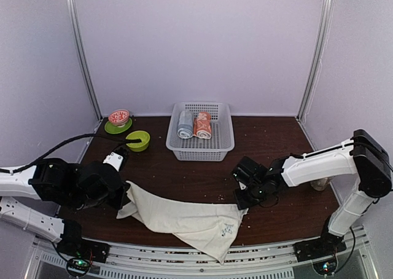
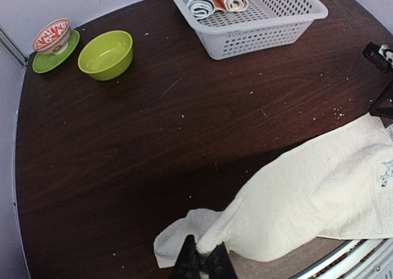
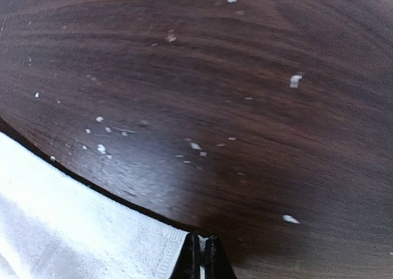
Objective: Roll the towels
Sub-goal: Pick up the towel from the center of the board, then flatten out the towel at the center of the board.
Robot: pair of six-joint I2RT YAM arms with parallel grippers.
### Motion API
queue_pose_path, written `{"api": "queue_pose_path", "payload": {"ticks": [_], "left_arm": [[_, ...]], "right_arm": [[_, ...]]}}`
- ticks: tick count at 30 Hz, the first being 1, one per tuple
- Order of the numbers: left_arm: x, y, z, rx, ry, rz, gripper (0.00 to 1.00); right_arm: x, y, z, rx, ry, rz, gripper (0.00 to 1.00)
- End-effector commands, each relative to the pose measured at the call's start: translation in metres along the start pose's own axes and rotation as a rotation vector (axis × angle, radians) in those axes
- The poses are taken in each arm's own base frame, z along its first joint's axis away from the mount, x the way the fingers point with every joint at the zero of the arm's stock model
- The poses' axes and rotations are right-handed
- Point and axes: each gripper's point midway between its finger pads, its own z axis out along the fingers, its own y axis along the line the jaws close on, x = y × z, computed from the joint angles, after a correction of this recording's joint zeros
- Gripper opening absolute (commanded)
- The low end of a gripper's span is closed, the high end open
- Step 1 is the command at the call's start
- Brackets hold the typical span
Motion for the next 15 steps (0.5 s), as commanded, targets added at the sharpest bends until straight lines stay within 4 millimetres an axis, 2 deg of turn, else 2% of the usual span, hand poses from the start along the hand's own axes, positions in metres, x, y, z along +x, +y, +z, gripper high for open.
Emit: {"api": "queue_pose_path", "payload": {"ticks": [1,5,7,10,12,13,15], "left_arm": [[-0.028,0.011,-0.017,-0.009,-0.108,-0.018,0.00],[-0.074,0.014,-0.035,-0.027,-0.225,0.011,0.00],[-0.105,0.017,-0.043,-0.039,-0.285,0.013,0.00],[-0.155,0.019,-0.064,-0.044,-0.391,0.013,0.00],[-0.172,0.015,-0.073,-0.036,-0.436,0.031,0.00],[-0.173,0.013,-0.072,-0.029,-0.439,0.041,0.00],[-0.162,0.006,-0.061,-0.012,-0.408,0.061,0.00]], "right_arm": [[-0.036,-0.037,-0.053,0.065,-0.134,0.072,0.00],[-0.103,-0.044,-0.145,0.051,-0.393,0.093,0.00],[-0.130,-0.051,-0.191,0.065,-0.484,0.098,0.00],[-0.157,-0.056,-0.260,0.063,-0.640,0.072,0.00],[-0.157,-0.059,-0.284,0.058,-0.701,0.056,0.00],[-0.152,-0.062,-0.286,0.059,-0.708,0.049,0.00],[-0.136,-0.069,-0.271,0.066,-0.687,0.045,0.00]]}}
